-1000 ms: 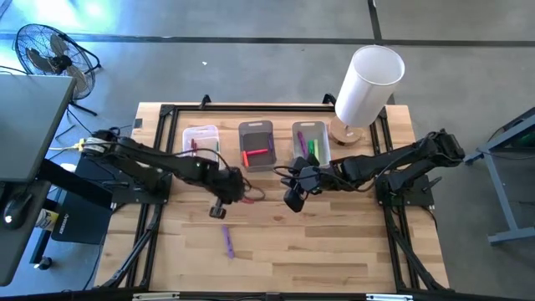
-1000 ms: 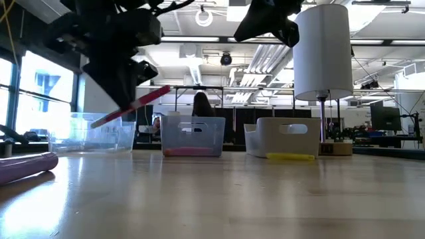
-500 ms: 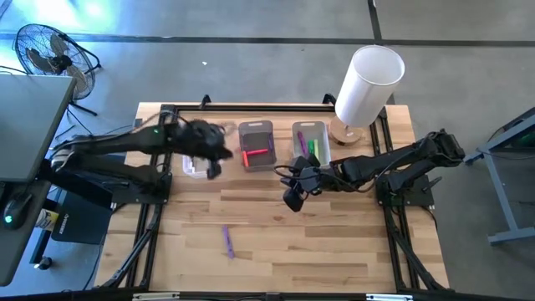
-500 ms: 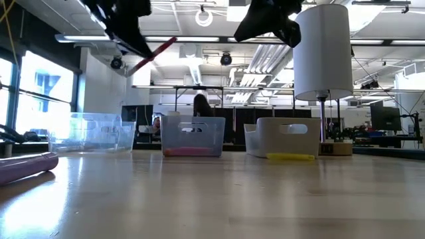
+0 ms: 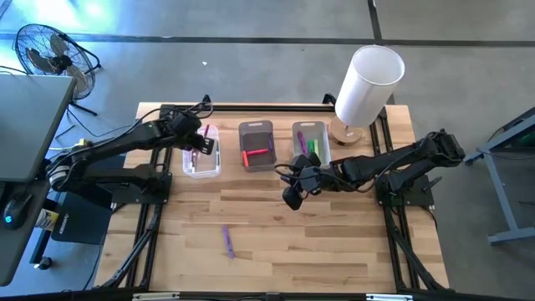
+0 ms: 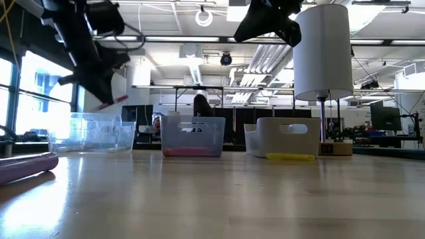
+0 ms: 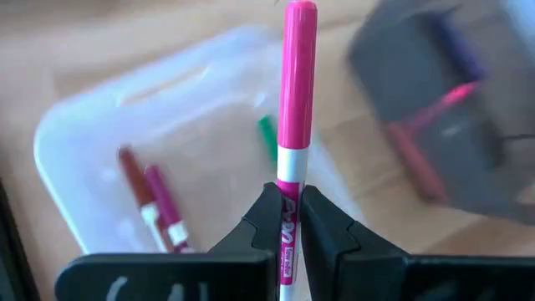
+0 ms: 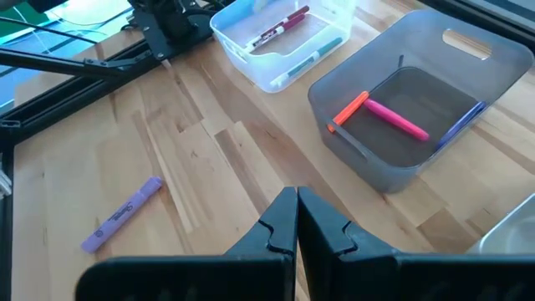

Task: Pick & Place Markers
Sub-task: Put the light pink marker pen into the transparent bin, then put the purple highlighter pen into the gray bin

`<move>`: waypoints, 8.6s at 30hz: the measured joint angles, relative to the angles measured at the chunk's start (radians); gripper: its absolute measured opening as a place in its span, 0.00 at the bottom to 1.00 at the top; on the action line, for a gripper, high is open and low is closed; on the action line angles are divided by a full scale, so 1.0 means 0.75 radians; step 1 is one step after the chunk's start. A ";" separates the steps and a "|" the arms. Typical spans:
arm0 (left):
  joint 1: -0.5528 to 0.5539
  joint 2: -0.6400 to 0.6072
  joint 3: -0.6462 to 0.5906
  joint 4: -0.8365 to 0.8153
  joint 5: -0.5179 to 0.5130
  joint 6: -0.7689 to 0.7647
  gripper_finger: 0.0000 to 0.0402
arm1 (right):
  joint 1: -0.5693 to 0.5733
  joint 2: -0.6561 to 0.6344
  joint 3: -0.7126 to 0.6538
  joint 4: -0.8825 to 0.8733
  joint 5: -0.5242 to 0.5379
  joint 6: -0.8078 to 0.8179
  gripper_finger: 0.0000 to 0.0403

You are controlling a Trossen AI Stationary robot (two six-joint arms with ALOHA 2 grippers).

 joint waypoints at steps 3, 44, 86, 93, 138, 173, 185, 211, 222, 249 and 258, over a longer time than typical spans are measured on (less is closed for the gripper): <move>0.045 0.021 -0.054 0.005 0.074 -0.017 0.05 | 0.000 0.000 0.000 0.000 -0.004 -0.015 0.00; -0.657 -0.432 -0.064 0.039 0.116 0.021 0.01 | -0.004 0.004 0.000 0.137 0.144 0.132 0.00; -0.922 -0.447 -0.065 -0.199 0.164 0.098 0.01 | 0.233 1.162 1.544 -0.735 0.057 0.898 0.00; -0.922 -0.482 -0.065 -0.334 0.165 0.128 0.01 | 0.222 1.200 1.316 -0.432 -0.080 1.115 0.00; -1.406 0.625 0.476 -0.213 -0.345 -1.340 0.00 | 0.399 -0.429 -0.727 -0.152 0.107 0.768 0.00; -1.523 1.068 0.495 0.011 0.073 -1.762 0.20 | 0.398 -0.476 -0.813 -0.144 0.015 0.656 0.00; -1.514 1.068 0.496 0.028 0.066 -1.812 0.20 | 0.398 -0.475 -0.813 -0.144 0.011 0.653 0.00; -1.514 1.067 0.473 0.006 0.110 -1.749 0.20 | 0.398 -0.475 -0.813 -0.151 -0.015 0.640 0.00; -1.514 1.067 0.439 0.008 0.205 -1.725 0.20 | 0.398 -0.475 -0.813 -0.151 -0.009 0.640 0.00; -1.515 1.074 0.439 -0.033 0.448 -1.475 0.31 | 0.398 -0.475 -0.812 -0.090 -0.018 0.674 0.00; -1.515 1.062 0.440 -0.022 0.313 -1.422 0.52 | 0.398 -0.475 -0.812 -0.091 -0.019 0.751 0.00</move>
